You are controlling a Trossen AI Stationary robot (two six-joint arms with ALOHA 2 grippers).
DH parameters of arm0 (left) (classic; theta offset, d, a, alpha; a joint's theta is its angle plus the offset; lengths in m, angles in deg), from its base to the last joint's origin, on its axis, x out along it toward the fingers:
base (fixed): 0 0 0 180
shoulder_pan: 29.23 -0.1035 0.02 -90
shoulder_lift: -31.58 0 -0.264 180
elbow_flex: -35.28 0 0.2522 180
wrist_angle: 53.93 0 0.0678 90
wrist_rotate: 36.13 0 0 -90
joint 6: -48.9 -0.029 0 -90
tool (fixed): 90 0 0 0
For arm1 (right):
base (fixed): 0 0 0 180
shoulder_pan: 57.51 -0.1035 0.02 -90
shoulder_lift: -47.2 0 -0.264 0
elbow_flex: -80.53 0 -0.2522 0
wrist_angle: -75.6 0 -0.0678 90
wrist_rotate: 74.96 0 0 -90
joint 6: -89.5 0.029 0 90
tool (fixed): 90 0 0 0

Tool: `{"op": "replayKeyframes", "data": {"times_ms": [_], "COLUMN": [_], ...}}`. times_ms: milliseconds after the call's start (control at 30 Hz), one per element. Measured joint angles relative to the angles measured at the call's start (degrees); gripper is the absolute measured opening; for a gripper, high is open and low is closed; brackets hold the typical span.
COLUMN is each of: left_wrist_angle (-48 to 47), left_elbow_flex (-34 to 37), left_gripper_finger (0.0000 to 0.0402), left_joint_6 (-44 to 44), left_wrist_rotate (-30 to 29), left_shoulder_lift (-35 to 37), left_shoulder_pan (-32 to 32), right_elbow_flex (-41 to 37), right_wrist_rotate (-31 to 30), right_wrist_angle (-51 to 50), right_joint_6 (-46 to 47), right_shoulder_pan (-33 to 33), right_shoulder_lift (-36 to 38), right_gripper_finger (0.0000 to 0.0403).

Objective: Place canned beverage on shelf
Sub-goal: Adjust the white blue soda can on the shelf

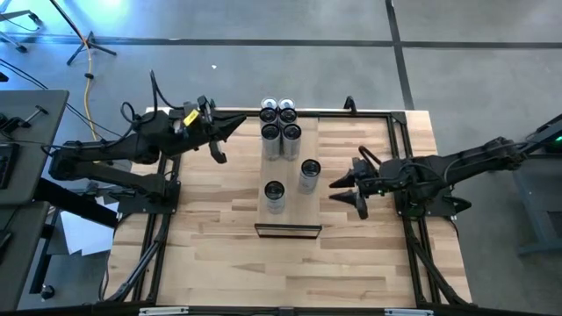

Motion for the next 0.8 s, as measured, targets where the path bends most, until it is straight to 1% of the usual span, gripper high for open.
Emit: {"op": "replayKeyframes", "data": {"times_ms": [100,133,167,233,300,467,567,667,800], "left_wrist_angle": [-0.1,-0.5,-0.9,-1.7,-1.9,-1.9,-1.9,-1.9,-2.4], "left_elbow_flex": [0.0,0.0,0.0,0.0,0.0,0.0,0.0,0.0,0.0], "left_gripper_finger": [0.0000,0.0000,0.0000,0.0000,0.0000,0.0000,0.0000,0.0000,0.0000], "left_joint_6": [0.3,0.4,0.4,0.5,0.5,0.9,0.9,0.5,0.5], "left_wrist_rotate": [0.0,0.0,0.0,-0.1,-0.1,-0.3,-0.3,-1.6,-1.8], "left_shoulder_lift": [0.1,0.0,0.0,0.0,0.0,0.0,0.0,0.0,0.0], "left_shoulder_pan": [0.0,0.0,0.0,0.0,0.0,0.0,0.0,0.0,0.0], "right_elbow_flex": [0.0,0.0,-0.3,-1.8,-4.1,-8.2,-8.6,-8.7,-8.7], "right_wrist_rotate": [-2.0,-2.6,-4.2,-9.0,-12.3,-12.5,-14.0,-15.9,-16.2], "right_wrist_angle": [0.0,-0.2,-0.2,-0.3,1.4,11.7,12.6,14.2,16.0], "right_joint_6": [-3.0,-3.7,-4.0,-3.4,-4.1,-4.2,-5.6,-7.0,-7.4], "right_shoulder_pan": [-0.6,-0.9,-1.4,-2.0,-2.2,-2.1,-2.2,-1.6,-1.0], "right_shoulder_lift": [0.8,0.7,0.4,-0.5,-1.4,-3.9,-5.8,-8.4,-10.4], "right_gripper_finger": [0.0053,0.0027,0.0018,0.0022,0.0011,0.0002,0.0001,0.0000,0.0000]}}
